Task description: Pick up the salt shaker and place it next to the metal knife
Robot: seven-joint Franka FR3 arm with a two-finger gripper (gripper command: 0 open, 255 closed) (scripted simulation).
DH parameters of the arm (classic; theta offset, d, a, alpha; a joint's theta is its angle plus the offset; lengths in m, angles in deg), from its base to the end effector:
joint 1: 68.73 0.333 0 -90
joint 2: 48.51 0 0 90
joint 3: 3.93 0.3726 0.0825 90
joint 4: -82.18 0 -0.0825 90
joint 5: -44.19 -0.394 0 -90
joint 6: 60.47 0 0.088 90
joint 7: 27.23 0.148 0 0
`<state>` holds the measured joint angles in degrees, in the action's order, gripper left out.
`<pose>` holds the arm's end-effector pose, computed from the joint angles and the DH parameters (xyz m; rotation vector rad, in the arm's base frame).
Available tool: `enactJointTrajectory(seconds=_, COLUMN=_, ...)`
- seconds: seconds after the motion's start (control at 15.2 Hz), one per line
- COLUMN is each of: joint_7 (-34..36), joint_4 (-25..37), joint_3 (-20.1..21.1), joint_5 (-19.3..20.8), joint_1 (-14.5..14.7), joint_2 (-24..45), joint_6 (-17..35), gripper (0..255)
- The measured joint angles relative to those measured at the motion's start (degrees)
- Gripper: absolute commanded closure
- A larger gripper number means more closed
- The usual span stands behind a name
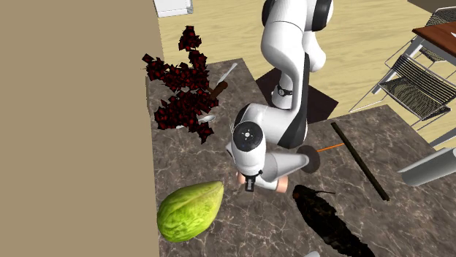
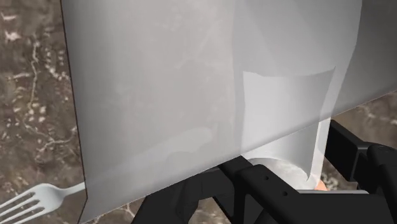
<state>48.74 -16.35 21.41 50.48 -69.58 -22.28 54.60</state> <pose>0.6266 0.2426 0.3377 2.8087 -1.3118 -0.2366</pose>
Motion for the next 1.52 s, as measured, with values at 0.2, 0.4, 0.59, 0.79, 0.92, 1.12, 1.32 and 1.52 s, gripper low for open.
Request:
enactJointTrajectory(seconds=0.2, joint_7=-0.1, joint_4=0.7, joint_3=0.3, joint_5=-0.5, joint_1=-0.1, joint_2=-1.2, joint_6=-1.8, gripper=255)
enactJointTrajectory(seconds=0.4, joint_7=-0.3, joint_4=1.7, joint_3=0.5, joint_5=-0.9, joint_1=-0.4, joint_2=-2.2, joint_6=-3.7, gripper=255)
enactJointTrajectory(seconds=0.59, joint_7=-0.4, joint_4=3.0, joint_3=0.7, joint_5=-1.2, joint_1=-0.4, joint_2=-2.8, joint_6=-5.6, gripper=255)
enactJointTrajectory(seconds=0.79, joint_7=-0.5, joint_4=4.1, joint_3=0.9, joint_5=-1.6, joint_1=-0.5, joint_2=-3.7, joint_6=-7.5, gripper=255)
enactJointTrajectory(seconds=0.92, joint_7=-0.6, joint_4=4.9, joint_3=0.9, joint_5=-1.8, joint_1=-0.5, joint_2=-4.1, joint_6=-8.7, gripper=255)
enactJointTrajectory(seconds=1.12, joint_7=-0.6, joint_4=6.9, joint_3=1.1, joint_5=-2.0, joint_1=-0.5, joint_2=-4.5, joint_6=-11.0, gripper=255)
enactJointTrajectory(seconds=1.32, joint_7=-0.6, joint_4=8.1, joint_3=1.3, joint_5=-2.4, joint_1=-0.5, joint_2=-5.4, joint_6=-13.0, gripper=255)
enactJointTrajectory(seconds=1.52, joint_7=-0.5, joint_4=10.2, joint_3=1.4, joint_5=-2.5, joint_1=-0.4, joint_2=-5.6, joint_6=-15.3, gripper=255)
